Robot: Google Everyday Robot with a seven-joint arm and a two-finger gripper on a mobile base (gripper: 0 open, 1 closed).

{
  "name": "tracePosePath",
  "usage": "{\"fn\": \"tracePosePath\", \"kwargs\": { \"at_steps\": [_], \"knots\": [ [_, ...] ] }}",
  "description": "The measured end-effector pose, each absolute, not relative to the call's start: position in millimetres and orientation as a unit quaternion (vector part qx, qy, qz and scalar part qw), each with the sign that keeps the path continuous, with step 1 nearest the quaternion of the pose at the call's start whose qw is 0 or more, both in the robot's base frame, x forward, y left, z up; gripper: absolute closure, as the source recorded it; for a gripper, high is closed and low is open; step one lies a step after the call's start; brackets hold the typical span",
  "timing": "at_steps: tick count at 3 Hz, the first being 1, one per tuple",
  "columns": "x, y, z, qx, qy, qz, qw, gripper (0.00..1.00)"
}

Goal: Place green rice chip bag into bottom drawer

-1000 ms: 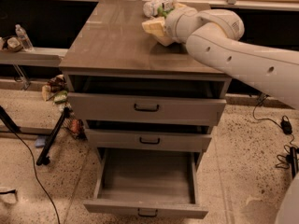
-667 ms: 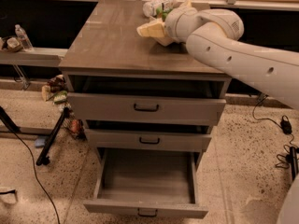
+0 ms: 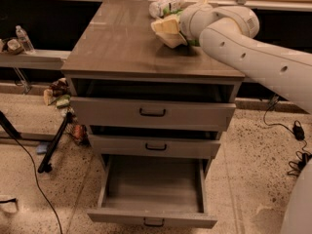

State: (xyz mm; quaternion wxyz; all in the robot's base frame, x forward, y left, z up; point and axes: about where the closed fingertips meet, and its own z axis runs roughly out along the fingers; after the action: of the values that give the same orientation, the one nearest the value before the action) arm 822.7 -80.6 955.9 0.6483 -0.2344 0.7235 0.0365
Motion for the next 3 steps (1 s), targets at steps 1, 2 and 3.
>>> {"fn": "tracePosePath", "kwargs": {
  "at_steps": [1,2,3],
  "knots": [
    [836,-92,957,-0.223,0.729,0.031,0.647,0.17],
    [845,-97,958,-0.217,0.732,0.028,0.645,0.41],
    [854,-98,955,-0.215,0.734,0.028,0.644,0.64]
  ]
}}
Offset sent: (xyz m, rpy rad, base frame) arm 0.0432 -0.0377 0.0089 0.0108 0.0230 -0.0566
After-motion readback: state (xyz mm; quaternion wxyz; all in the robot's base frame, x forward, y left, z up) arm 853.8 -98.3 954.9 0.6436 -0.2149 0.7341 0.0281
